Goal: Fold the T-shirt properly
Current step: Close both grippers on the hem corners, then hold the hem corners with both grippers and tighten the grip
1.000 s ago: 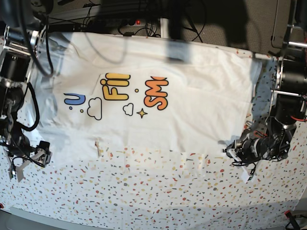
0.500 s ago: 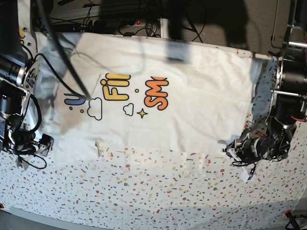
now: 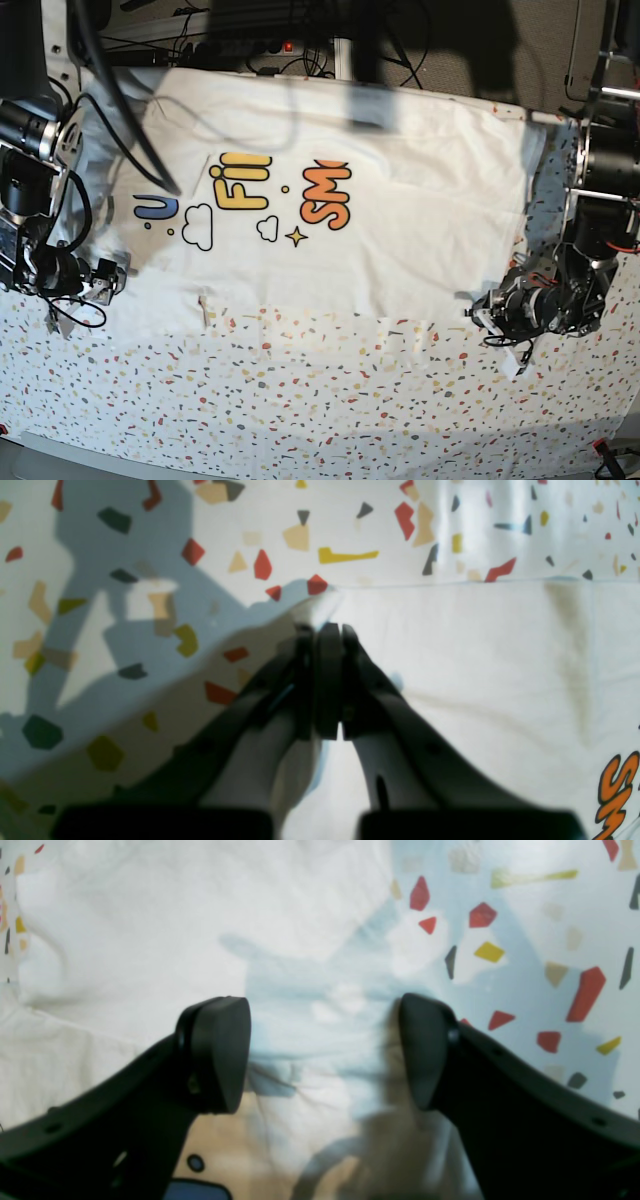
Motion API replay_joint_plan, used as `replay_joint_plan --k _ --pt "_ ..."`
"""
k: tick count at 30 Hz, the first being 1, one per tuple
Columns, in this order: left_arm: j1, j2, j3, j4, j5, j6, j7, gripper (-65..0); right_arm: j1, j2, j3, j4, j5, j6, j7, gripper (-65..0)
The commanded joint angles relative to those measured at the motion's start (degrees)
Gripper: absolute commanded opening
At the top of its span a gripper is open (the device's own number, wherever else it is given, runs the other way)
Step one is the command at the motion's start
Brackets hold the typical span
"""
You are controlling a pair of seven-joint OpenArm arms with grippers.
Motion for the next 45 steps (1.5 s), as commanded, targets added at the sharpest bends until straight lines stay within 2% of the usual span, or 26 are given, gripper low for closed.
replay_joint_plan --k 1,3,6,10,13,17,23,26,33,35,40,41,45 --pt "-2.2 -0.5 -0.1 1.0 -1.2 -0.3 -0.8 -65.0 1.1 1.8 0.1 0.6 0.4 1.0 -0.2 -19.0" --pt "-2.2 -0.5 -0.1 1.0 -1.2 -0.3 -0.8 -65.0 1.4 3.3 0.1 0.6 5.0 4.8 -0.7 -19.0" --pt "-2.0 -0.5 -0.1 1.0 -1.2 -0.3 -0.8 -65.0 3.0 5.5 0.1 0.6 11.8 6.2 -3.9 -19.0" --pt "-1.9 -0.5 -0.1 1.0 -1.3 -0.3 -0.9 -65.0 3.8 7.8 0.1 0.6 11.5 6.1 -3.9 -19.0" --pt "-1.9 -0.5 -0.1 1.0 -1.2 -0.3 -1.3 -65.0 3.6 8.4 0.1 0.6 11.3 6.2 -3.9 -19.0" --pt "-1.9 -0.5 -0.1 1.0 -1.2 -0.3 -1.2 -65.0 3.0 7.3 0.1 0.6 10.1 6.2 -3.1 -19.0" --pt "-1.9 -0.5 -0.1 1.0 -1.2 -0.3 -1.0 -65.0 1.4 4.0 0.1 0.6 7.2 6.1 -0.4 -19.0" --pt "-1.9 -0.5 -0.1 1.0 -1.2 -0.3 -1.0 -65.0 0.7 2.3 0.1 0.6 3.6 6.0 0.7 -19.0" --pt "-1.9 -0.5 -0.1 1.0 -1.2 -0.3 -0.8 -65.0 -0.4 1.4 0.1 0.6 2.9 5.5 1.2 -19.1" --pt "-1.9 -0.5 -0.1 1.0 -1.2 -0.3 -0.8 -65.0 -0.3 1.4 0.1 0.6 2.9 5.5 0.9 -25.1" --pt "-1.9 -0.5 -0.1 1.0 -1.2 -0.3 -1.3 -65.0 -0.3 1.5 0.1 0.6 2.9 5.5 1.0 -61.5" --pt "-1.9 -0.5 -0.1 1.0 -1.0 -0.3 -1.3 -65.0 -0.2 1.5 0.1 0.6 2.9 5.5 1.1 -65.0" --pt "-1.9 -0.5 -0.1 1.0 -1.0 -0.3 -1.3 -65.0 0.7 1.5 0.1 0.6 2.9 5.5 2.1 -65.0"
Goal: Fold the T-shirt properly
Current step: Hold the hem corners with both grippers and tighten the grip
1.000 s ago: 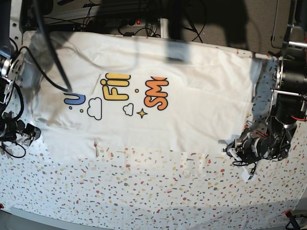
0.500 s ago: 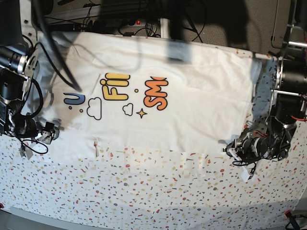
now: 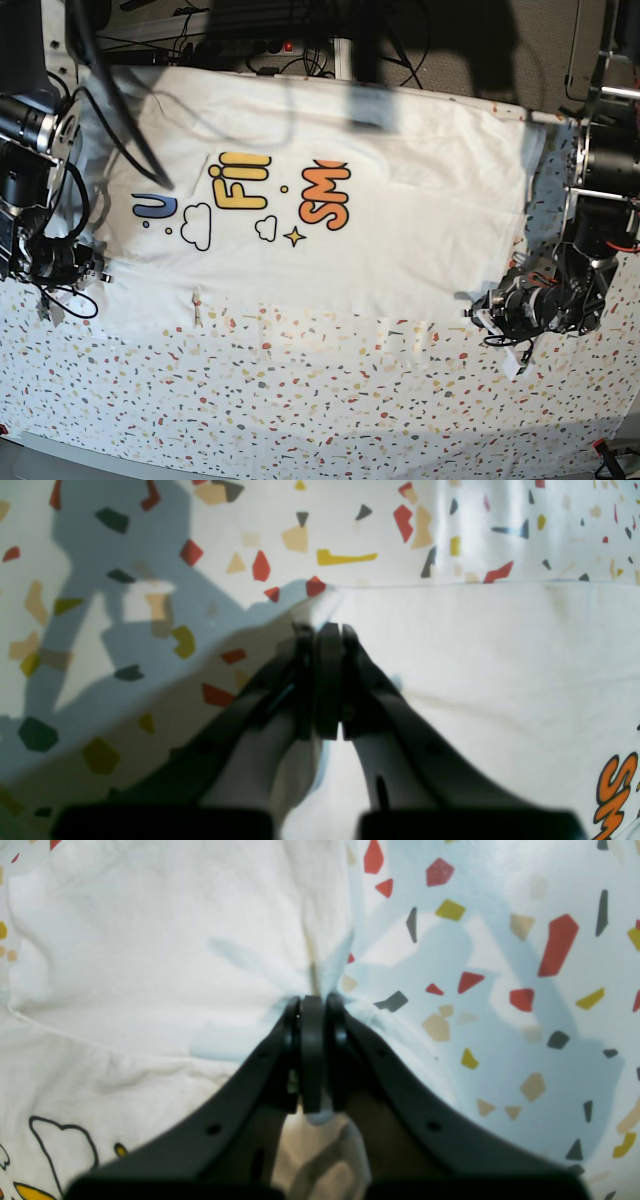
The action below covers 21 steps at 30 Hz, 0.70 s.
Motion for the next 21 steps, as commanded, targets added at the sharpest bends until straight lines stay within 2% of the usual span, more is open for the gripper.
replay_joint_plan --k 1,8,21 --pt "-2.1 -0.5 -0.1 1.0 -0.6 -0.3 -1.0 -65.0 2.3 0.8 0.1 0.7 0.3 0.2 0.6 -65.0" --pt "-2.1 -0.5 -0.1 1.0 -0.6 -0.3 -1.5 -65.0 6.1 0.8 0.1 0.7 0.2 0.2 0.8 -65.0" --pt "-2.2 -0.5 -0.1 5.8 -0.6 -0.3 -5.0 -65.0 7.0 0.8 0.1 0.7 0.1 -0.1 2.9 -65.0"
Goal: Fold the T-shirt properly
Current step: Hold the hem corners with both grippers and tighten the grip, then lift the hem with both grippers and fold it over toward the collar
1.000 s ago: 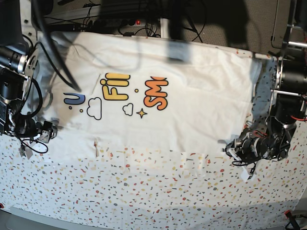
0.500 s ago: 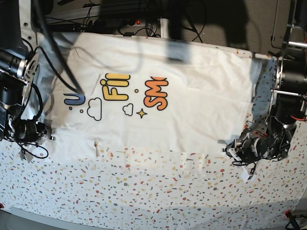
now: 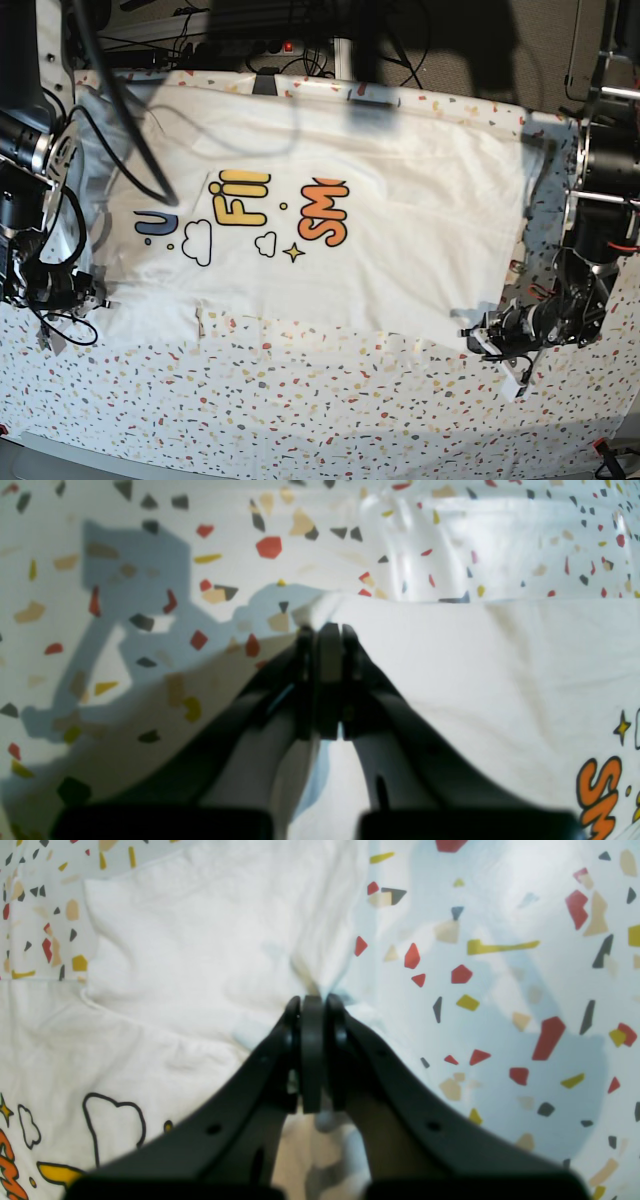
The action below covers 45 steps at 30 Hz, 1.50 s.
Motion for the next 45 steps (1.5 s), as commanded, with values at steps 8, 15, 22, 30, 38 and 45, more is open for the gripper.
replay_joint_plan --k 8,15,22,30,38,45 --pt "-2.4 -0.5 -0.1 3.4 -0.7 -0.3 -1.4 -65.0 7.9 1.1 0.1 0.8 0.5 -0.7 1.2 -65.0" --pt "-3.1 -0.5 -0.1 4.4 -0.7 -0.3 1.4 -65.0 10.0 1.3 0.1 0.8 3.9 1.4 -1.4 -65.0" --pt "-2.8 -0.8 -0.1 8.8 -2.6 -0.3 7.9 -65.0 9.2 3.6 0.1 3.5 11.1 2.3 -7.2 -65.0" --pt "-2.4 -1.2 -0.1 14.0 -7.0 -0.3 14.4 -65.0 4.6 7.8 0.1 11.2 20.4 2.3 -15.1 -65.0" --pt "1.9 -1.2 -0.1 20.2 -6.9 1.3 15.1 -65.0 -5.3 8.1 0.1 21.1 20.3 2.3 -13.7 -65.0" --pt "8.4 -3.0 -3.3 32.0 -6.5 2.8 17.1 -65.0 -13.0 8.1 0.1 32.7 20.1 2.3 -14.3 -65.0"
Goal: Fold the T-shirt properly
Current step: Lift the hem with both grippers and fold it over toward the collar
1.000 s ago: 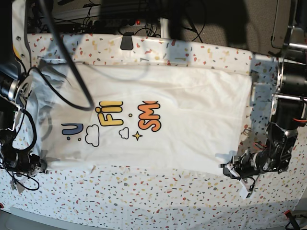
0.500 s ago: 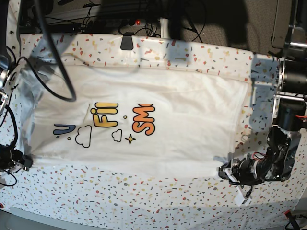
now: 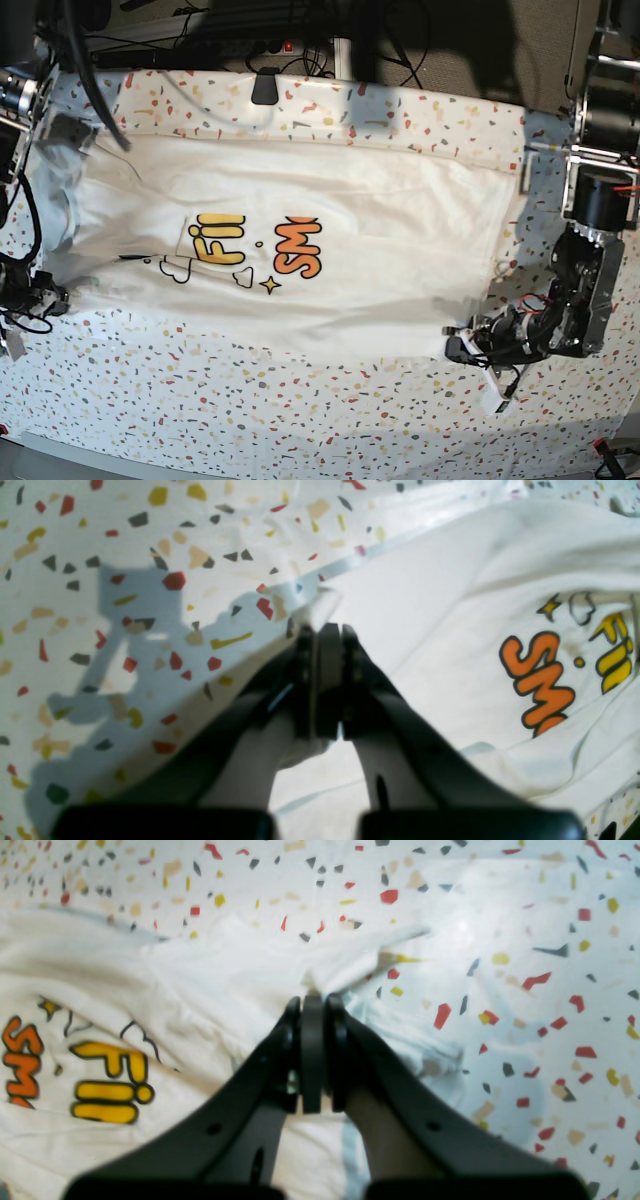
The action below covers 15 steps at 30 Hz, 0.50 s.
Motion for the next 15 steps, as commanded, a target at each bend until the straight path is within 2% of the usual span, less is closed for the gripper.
replay_joint_plan --k 1,7,15 --pt "-0.8 -1.0 -2.1 2.4 -0.4 -0.2 -0.2 -65.0 0.6 1.4 0.4 2.2 0.6 0.7 0.9 -65.0" --pt "6.1 -1.0 -11.9 9.9 -0.7 0.4 2.8 -65.0 -5.3 1.4 0.5 8.3 0.5 0.7 2.2 -65.0" --pt "15.5 -1.0 -13.1 26.3 -0.7 0.3 5.9 -65.0 -11.7 0.9 0.5 18.7 0.5 0.7 2.8 -65.0"
